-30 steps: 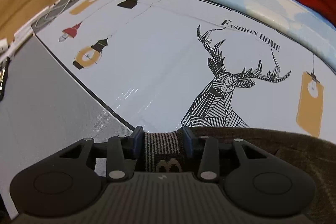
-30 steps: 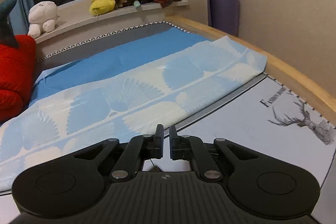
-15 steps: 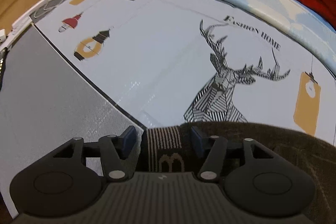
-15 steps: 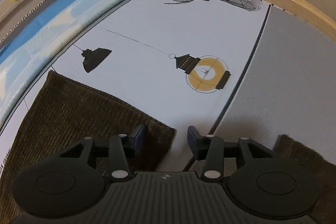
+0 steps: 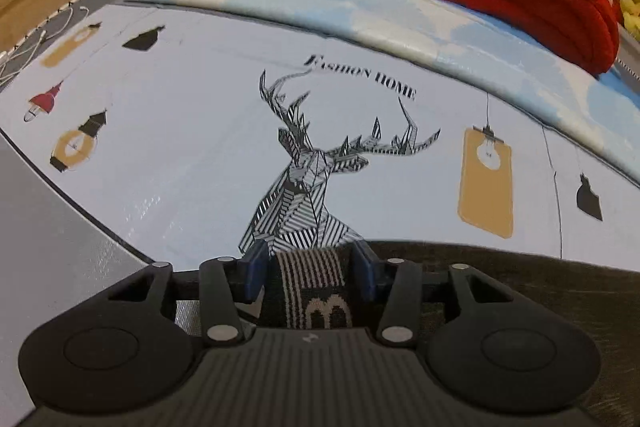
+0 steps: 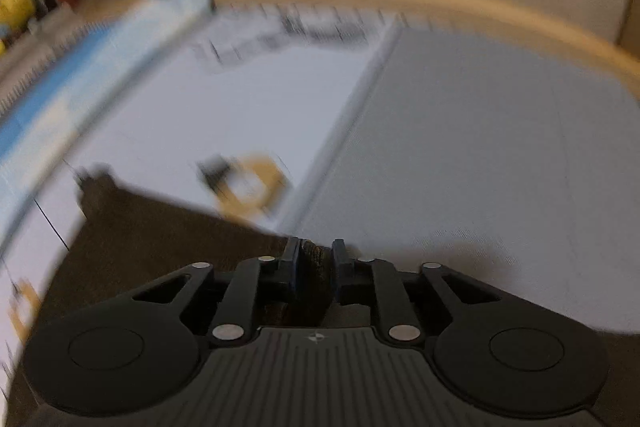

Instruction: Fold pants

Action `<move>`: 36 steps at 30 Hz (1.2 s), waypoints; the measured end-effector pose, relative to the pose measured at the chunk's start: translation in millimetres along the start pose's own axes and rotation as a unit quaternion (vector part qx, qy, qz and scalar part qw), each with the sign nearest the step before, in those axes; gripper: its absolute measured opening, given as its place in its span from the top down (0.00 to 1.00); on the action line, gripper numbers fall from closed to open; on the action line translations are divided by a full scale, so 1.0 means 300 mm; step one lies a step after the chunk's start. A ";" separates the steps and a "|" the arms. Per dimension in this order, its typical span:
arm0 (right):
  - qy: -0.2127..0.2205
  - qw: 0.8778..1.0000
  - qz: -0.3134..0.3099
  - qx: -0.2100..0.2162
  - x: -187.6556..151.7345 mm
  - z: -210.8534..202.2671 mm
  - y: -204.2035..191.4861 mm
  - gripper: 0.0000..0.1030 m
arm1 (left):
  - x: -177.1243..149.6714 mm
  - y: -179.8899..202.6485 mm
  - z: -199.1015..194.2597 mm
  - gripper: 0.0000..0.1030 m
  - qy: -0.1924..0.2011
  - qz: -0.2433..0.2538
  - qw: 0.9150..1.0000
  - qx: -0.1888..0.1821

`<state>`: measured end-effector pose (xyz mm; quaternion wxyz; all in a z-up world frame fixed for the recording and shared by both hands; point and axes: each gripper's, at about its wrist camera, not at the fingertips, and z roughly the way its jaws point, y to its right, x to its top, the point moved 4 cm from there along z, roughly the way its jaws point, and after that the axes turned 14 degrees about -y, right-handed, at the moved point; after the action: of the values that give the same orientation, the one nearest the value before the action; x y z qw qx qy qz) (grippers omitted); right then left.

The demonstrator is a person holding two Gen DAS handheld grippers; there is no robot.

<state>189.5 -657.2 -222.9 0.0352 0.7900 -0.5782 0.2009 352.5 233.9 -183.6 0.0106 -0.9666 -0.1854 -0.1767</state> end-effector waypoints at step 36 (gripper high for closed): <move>0.101 0.903 -0.386 0.160 -0.772 -0.874 0.185 0.57 | -0.660 -0.262 -0.304 0.45 -0.085 0.096 0.992 -0.006</move>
<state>7.3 -391.5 -75.2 0.0417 0.9218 -0.1811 0.3404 121.2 228.9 -170.1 0.0060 -0.9915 -0.0906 -0.0936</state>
